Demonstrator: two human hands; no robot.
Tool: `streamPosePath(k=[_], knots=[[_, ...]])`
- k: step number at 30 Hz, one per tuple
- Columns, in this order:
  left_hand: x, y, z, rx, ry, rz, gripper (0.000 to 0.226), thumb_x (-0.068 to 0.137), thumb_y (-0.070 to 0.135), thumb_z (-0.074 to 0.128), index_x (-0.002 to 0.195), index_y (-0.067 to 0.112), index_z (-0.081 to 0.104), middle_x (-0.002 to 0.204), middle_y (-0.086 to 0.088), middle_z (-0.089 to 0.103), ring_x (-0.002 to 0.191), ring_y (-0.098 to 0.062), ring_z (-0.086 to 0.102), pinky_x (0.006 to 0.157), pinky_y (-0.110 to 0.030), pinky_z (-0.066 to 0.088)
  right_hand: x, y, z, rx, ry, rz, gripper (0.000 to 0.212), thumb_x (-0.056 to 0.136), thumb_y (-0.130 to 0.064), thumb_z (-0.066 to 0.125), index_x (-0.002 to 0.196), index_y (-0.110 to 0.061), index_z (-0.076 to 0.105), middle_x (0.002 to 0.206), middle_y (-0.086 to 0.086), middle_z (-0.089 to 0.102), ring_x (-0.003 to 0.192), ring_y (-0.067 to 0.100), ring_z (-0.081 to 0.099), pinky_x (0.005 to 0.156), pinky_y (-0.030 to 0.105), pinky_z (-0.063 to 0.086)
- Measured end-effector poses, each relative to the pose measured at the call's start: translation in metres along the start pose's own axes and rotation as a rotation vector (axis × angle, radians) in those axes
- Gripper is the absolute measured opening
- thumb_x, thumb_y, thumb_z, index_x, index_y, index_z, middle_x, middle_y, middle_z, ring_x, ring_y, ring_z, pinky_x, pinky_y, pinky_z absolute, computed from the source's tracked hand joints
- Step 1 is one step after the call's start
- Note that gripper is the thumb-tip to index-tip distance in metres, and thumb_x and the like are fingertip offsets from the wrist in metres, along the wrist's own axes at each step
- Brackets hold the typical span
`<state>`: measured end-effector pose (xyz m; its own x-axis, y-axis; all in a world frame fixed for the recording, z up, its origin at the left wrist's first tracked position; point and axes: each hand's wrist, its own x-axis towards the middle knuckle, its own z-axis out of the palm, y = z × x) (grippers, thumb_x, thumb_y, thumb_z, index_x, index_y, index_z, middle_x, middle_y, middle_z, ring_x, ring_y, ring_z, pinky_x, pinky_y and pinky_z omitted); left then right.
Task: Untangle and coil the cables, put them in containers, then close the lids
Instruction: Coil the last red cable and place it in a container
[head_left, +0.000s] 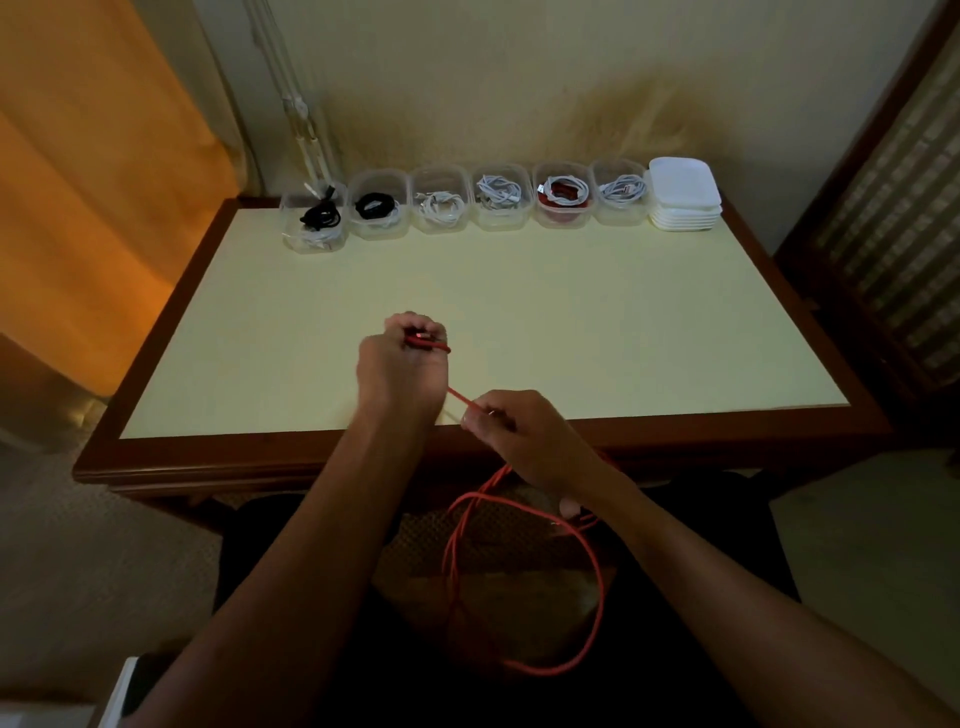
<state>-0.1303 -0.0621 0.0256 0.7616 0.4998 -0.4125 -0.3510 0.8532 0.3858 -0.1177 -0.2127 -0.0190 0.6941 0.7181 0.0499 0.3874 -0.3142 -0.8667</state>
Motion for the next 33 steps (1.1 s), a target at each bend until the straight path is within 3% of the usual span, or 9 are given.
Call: streamPosePath(k=[6,11,14,17,20,24,27,30,33], knots=[[0.007,-0.017,-0.039,1.282,-0.255,0.849,0.012,0.098,-0.002,0.039,0.100,0.005,0.049,0.075,-0.006,0.060,0.071,-0.013,0.059,0.067,-0.021,0.048,0.003,0.001,-0.018,-0.282,-0.182,0.065,0.013,0.099,-0.025,0.054,0.091,-0.022,0.064,0.079,-0.006,0.071,0.075,0.008,0.067,0.075,0.036,0.053],[0.008,-0.026,-0.056,2.177,-0.696,0.545,0.016,0.086,0.013,0.062,0.087,0.009,0.047,0.075,0.000,0.049,0.068,-0.022,0.048,0.058,-0.035,0.039,0.004,0.014,-0.032,-0.384,-0.297,0.137,0.013,0.098,-0.026,0.056,0.087,-0.024,0.062,0.081,-0.008,0.071,0.076,0.008,0.066,0.074,0.034,0.050],[0.012,-0.023,-0.050,2.010,-0.679,0.122,0.026,0.095,0.011,0.048,0.070,0.012,0.044,0.069,0.000,0.046,0.069,-0.021,0.044,0.056,-0.029,0.030,0.003,0.023,-0.038,-0.281,-0.156,0.176,0.013,0.092,-0.018,0.063,0.081,-0.025,0.065,0.078,-0.008,0.069,0.070,-0.001,0.061,0.066,0.025,0.045],[0.006,-0.020,-0.045,1.821,-0.795,-0.021,0.041,0.104,0.026,0.042,0.067,0.008,0.046,0.060,0.000,0.038,0.053,-0.011,0.034,0.051,-0.024,0.027,0.005,0.029,-0.042,-0.112,0.010,0.195,0.009,0.087,-0.011,0.071,0.090,-0.020,0.071,0.086,-0.006,0.071,0.073,-0.003,0.062,0.067,0.020,0.043],[0.009,-0.018,-0.044,1.766,-0.828,-0.025,0.044,0.101,0.030,0.049,0.063,0.009,0.047,0.050,0.006,0.035,0.043,-0.006,0.028,0.045,-0.020,0.024,0.007,0.027,-0.050,0.092,0.003,0.302,0.017,0.087,-0.009,0.073,0.101,-0.019,0.073,0.090,-0.002,0.074,0.066,-0.005,0.062,0.065,0.018,0.044],[0.018,-0.014,-0.049,1.365,-0.630,-0.176,0.049,0.100,0.022,0.050,0.053,0.019,0.037,0.048,0.003,0.025,0.043,-0.012,0.017,0.044,-0.024,0.014,0.008,0.025,-0.063,0.135,0.027,0.351,0.014,0.093,-0.002,0.064,0.096,-0.007,0.076,0.080,0.000,0.072,0.052,-0.008,0.059,0.053,0.006,0.040],[0.019,-0.013,-0.049,1.065,-0.490,-0.196,0.048,0.101,0.018,0.042,0.055,0.020,0.032,0.043,0.005,0.019,0.036,-0.009,0.012,0.039,-0.018,0.009,0.015,0.039,-0.075,0.079,0.310,0.391,0.026,0.092,-0.001,0.059,0.078,-0.016,0.073,0.073,0.000,0.072,0.062,0.003,0.060,0.060,0.019,0.043],[0.032,0.004,-0.049,0.798,-0.311,-0.143,0.041,0.101,0.016,0.040,0.061,0.018,0.031,0.039,0.009,0.019,0.031,-0.005,0.014,0.035,-0.016,0.009,0.016,0.066,-0.094,0.191,0.647,0.574,0.030,0.091,0.001,0.052,0.073,-0.015,0.069,0.076,0.003,0.069,0.067,0.016,0.054,0.050,0.025,0.038],[0.040,0.019,-0.060,0.757,-0.175,-0.037,0.040,0.102,0.018,0.040,0.062,0.018,0.032,0.041,0.008,0.021,0.033,-0.007,0.015,0.033,-0.017,0.015,0.010,0.089,-0.099,0.187,0.754,0.690,0.028,0.088,0.000,0.051,0.070,-0.011,0.069,0.087,0.005,0.070,0.086,0.020,0.060,0.060,0.033,0.049]])
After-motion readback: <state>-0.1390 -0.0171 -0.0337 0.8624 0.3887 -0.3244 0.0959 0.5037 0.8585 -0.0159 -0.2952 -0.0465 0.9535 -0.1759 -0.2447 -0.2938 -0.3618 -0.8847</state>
